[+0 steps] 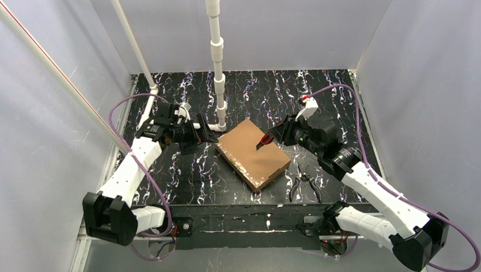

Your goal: Unpack the express box

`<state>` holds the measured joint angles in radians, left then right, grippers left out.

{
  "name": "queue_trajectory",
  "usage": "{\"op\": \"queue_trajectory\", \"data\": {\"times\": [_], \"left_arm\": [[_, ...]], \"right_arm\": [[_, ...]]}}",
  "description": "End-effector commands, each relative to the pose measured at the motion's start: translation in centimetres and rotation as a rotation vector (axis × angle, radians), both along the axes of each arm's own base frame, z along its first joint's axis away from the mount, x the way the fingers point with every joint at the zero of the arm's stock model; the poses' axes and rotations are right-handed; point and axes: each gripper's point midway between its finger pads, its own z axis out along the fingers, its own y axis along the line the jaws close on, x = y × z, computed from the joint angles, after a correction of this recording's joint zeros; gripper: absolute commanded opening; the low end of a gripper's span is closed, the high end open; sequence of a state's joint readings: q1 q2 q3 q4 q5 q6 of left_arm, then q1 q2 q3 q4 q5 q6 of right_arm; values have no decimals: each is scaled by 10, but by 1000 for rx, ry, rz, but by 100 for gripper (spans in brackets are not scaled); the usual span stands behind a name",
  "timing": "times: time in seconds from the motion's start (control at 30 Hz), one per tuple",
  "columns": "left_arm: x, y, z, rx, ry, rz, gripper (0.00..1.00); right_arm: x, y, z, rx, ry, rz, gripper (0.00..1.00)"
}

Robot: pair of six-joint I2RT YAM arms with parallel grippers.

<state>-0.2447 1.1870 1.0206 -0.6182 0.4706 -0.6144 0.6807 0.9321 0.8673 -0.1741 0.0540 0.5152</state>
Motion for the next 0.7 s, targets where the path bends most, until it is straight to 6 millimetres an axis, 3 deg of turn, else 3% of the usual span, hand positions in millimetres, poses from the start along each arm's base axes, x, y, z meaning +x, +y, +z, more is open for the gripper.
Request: {"op": "queue_trajectory", "data": {"times": [0.0, 0.13, 0.33, 0.67], "left_arm": [[16, 5, -19, 67, 2, -15, 95], [24, 1, -39, 81, 61, -62, 94], [23, -10, -60, 48, 100, -173, 87], [27, -20, -64, -27, 49, -187, 89]], "right_arm": [[10, 2, 10, -12, -31, -16, 1], [4, 11, 3, 4, -31, 50, 1], [-8, 25, 8, 2, -63, 176, 1], [-35, 78, -1, -56, -98, 369, 1]]}}
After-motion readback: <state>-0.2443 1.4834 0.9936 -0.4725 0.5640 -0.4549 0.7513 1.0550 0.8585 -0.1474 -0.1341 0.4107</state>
